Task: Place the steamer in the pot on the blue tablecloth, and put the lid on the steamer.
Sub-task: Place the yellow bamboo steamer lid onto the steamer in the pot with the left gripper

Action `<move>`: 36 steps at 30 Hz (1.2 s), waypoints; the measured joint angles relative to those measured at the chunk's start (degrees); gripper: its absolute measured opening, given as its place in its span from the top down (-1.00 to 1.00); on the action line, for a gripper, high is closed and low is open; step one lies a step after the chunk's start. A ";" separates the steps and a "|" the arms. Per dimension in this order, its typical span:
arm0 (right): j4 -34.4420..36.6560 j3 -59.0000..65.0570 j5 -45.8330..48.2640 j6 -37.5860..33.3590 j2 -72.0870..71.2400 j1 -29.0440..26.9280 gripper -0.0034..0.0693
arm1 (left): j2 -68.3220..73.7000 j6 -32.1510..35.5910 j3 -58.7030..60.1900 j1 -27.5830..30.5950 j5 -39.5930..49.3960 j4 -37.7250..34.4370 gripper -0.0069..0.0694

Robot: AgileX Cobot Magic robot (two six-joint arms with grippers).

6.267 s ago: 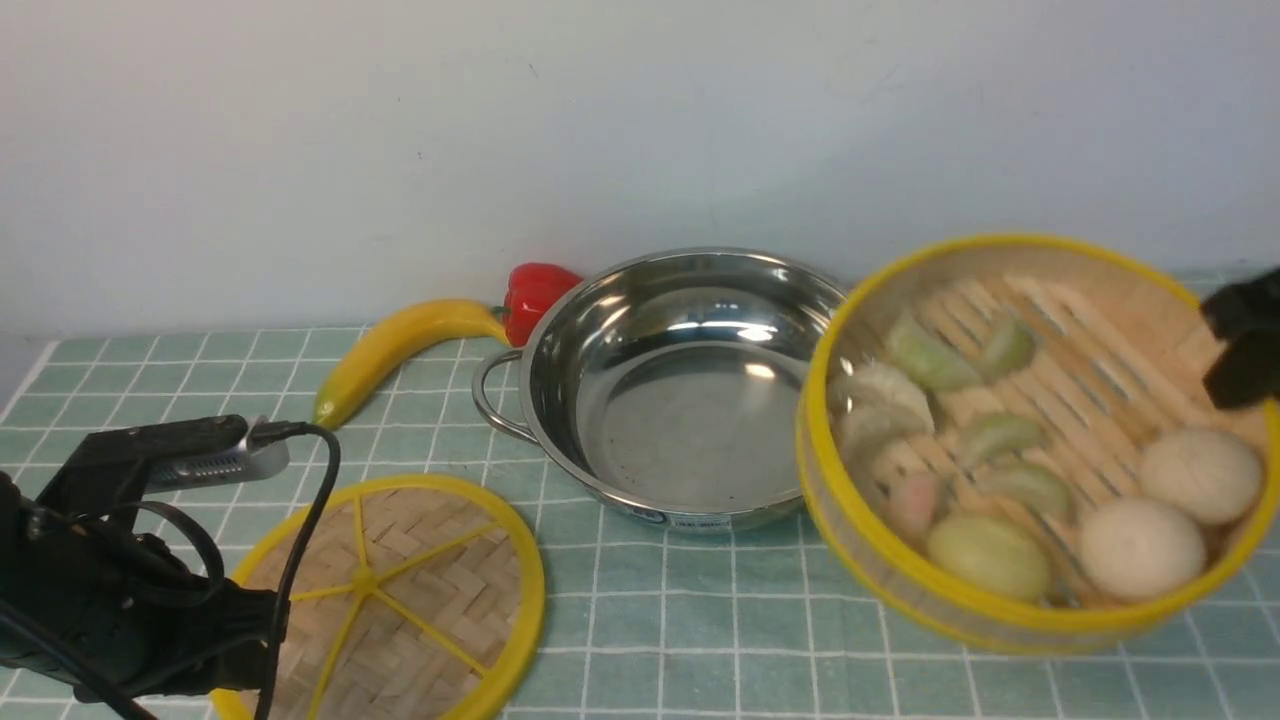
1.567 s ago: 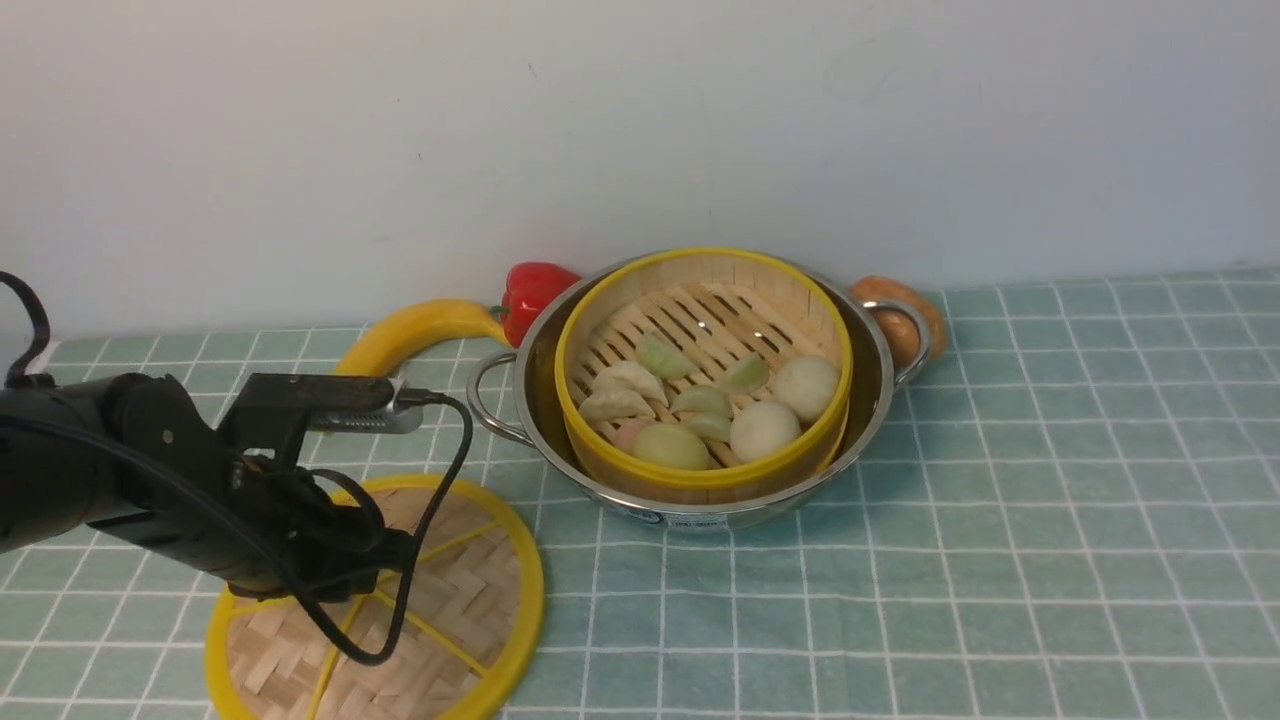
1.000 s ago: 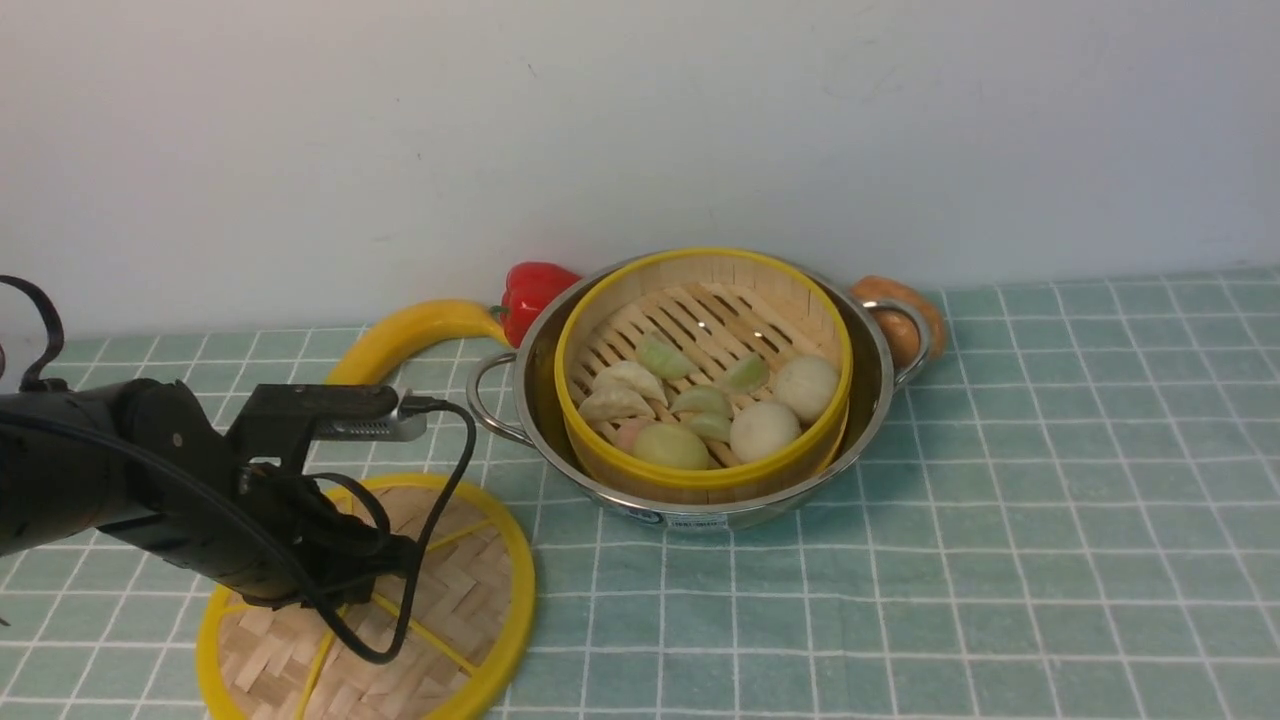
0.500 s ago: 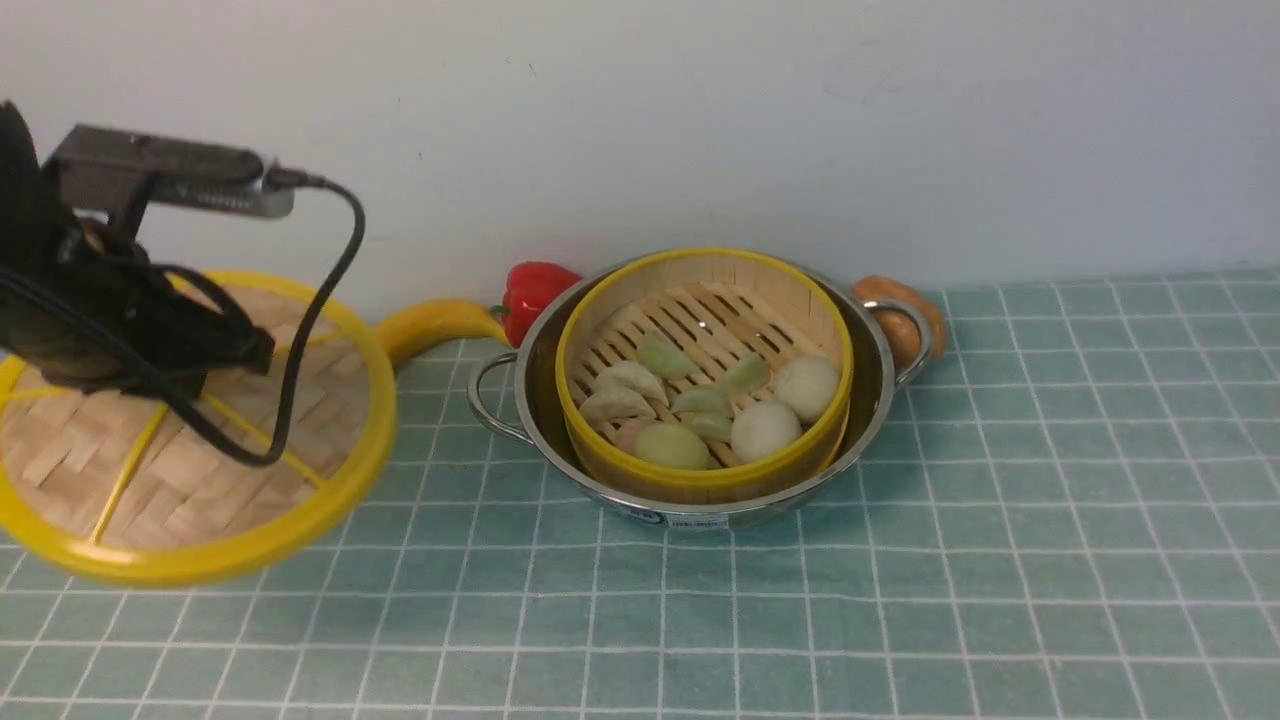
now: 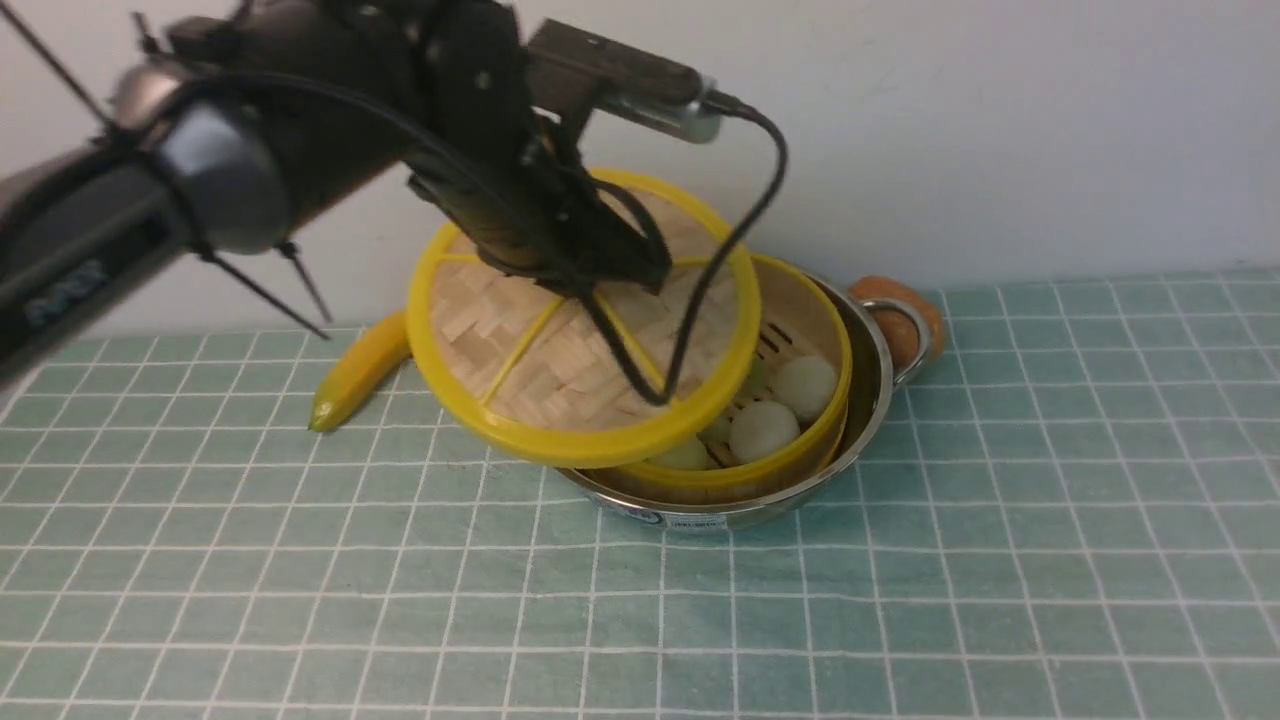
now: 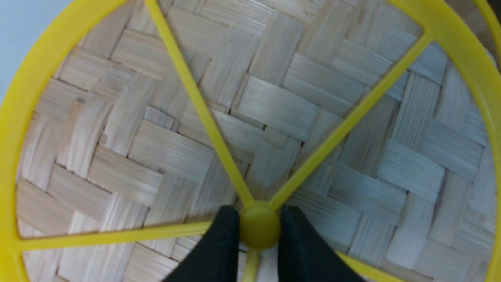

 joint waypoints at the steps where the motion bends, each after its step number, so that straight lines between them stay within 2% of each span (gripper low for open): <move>1: 0.00 0.00 0.00 0.00 0.00 0.00 0.06 | 1.60 -0.26 -1.42 -0.52 0.00 0.48 0.51; 11: 0.00 0.00 0.00 0.00 0.00 0.00 0.06 | 9.87 -0.46 -10.09 -3.22 -0.04 1.64 0.51; 36: 0.00 0.00 0.00 1.12 0.00 0.00 0.06 | 15.59 -0.15 -10.55 -3.22 -4.76 1.11 0.51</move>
